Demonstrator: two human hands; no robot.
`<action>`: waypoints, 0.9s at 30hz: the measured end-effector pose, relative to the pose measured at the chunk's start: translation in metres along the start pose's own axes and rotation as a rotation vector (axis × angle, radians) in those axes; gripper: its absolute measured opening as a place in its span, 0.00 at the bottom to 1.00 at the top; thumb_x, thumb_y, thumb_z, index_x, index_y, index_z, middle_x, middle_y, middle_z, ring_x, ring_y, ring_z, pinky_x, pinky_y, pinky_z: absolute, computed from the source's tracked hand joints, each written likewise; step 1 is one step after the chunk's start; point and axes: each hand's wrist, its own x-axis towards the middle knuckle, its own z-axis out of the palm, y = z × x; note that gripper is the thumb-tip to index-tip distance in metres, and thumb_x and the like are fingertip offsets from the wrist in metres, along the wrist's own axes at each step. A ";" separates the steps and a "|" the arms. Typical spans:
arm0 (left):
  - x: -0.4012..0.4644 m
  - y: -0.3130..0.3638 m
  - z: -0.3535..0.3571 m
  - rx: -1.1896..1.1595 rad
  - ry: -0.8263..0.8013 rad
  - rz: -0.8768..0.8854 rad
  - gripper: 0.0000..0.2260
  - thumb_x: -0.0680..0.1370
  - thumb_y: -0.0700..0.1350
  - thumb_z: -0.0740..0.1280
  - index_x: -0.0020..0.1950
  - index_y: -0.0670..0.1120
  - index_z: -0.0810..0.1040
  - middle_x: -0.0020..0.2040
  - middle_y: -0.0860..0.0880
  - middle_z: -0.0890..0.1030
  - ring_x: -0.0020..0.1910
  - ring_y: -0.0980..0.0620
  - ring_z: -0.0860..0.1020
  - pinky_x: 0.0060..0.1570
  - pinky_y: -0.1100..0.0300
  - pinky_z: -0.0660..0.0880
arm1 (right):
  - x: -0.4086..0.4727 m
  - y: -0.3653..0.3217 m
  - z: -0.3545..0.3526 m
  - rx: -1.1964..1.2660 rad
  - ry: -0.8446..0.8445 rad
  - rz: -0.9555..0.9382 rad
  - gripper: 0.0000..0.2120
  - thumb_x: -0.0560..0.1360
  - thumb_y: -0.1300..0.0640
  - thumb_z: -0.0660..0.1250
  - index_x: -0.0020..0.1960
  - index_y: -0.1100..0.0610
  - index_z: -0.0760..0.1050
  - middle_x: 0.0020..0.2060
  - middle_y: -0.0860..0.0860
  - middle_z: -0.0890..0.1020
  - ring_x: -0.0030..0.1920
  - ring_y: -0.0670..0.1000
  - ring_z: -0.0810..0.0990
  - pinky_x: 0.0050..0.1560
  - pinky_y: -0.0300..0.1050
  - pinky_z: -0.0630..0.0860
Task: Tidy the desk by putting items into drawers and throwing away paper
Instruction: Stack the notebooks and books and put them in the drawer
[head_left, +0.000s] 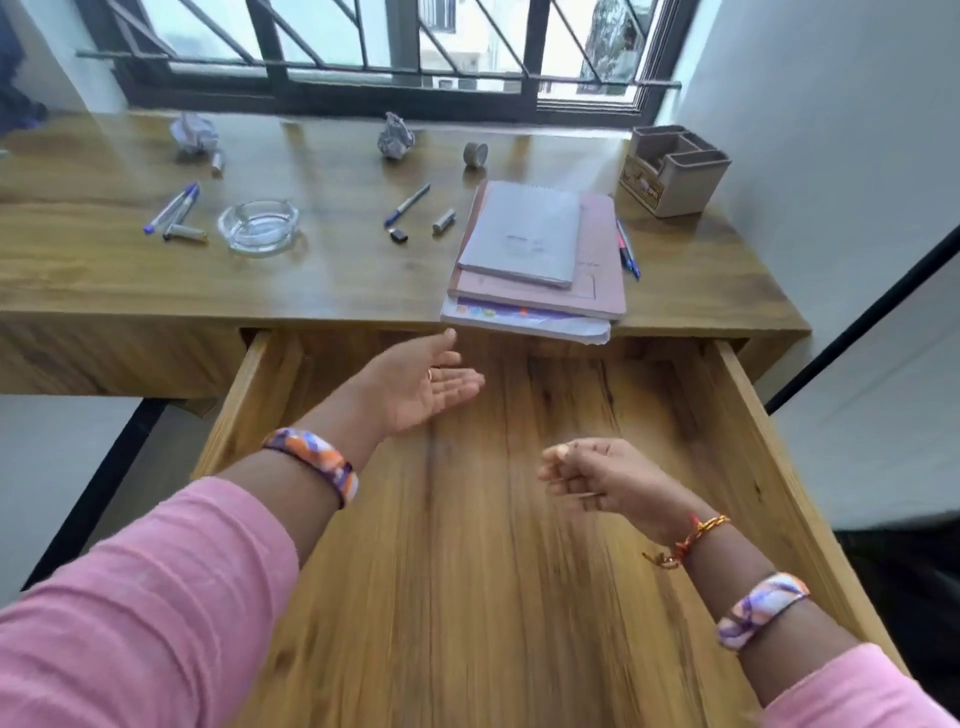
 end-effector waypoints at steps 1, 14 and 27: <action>0.014 0.008 0.010 -0.115 0.047 0.007 0.22 0.81 0.48 0.59 0.68 0.34 0.63 0.62 0.33 0.72 0.53 0.42 0.78 0.43 0.58 0.80 | 0.007 -0.005 -0.008 0.103 0.046 -0.007 0.11 0.78 0.58 0.60 0.54 0.62 0.78 0.47 0.57 0.84 0.44 0.51 0.80 0.42 0.42 0.77; 0.090 0.018 0.050 -0.227 0.425 0.151 0.09 0.79 0.34 0.60 0.58 0.36 0.71 0.37 0.42 0.75 0.21 0.54 0.79 0.25 0.64 0.79 | 0.059 -0.010 -0.063 0.736 0.185 0.101 0.09 0.79 0.58 0.58 0.46 0.57 0.76 0.36 0.52 0.84 0.39 0.49 0.78 0.41 0.43 0.74; -0.007 -0.045 -0.041 -0.074 0.058 -0.032 0.05 0.76 0.34 0.63 0.51 0.39 0.75 0.36 0.42 0.85 0.33 0.52 0.84 0.32 0.63 0.81 | 0.058 -0.043 -0.029 0.617 0.076 -0.043 0.25 0.66 0.46 0.71 0.59 0.57 0.77 0.51 0.57 0.84 0.51 0.56 0.82 0.58 0.55 0.76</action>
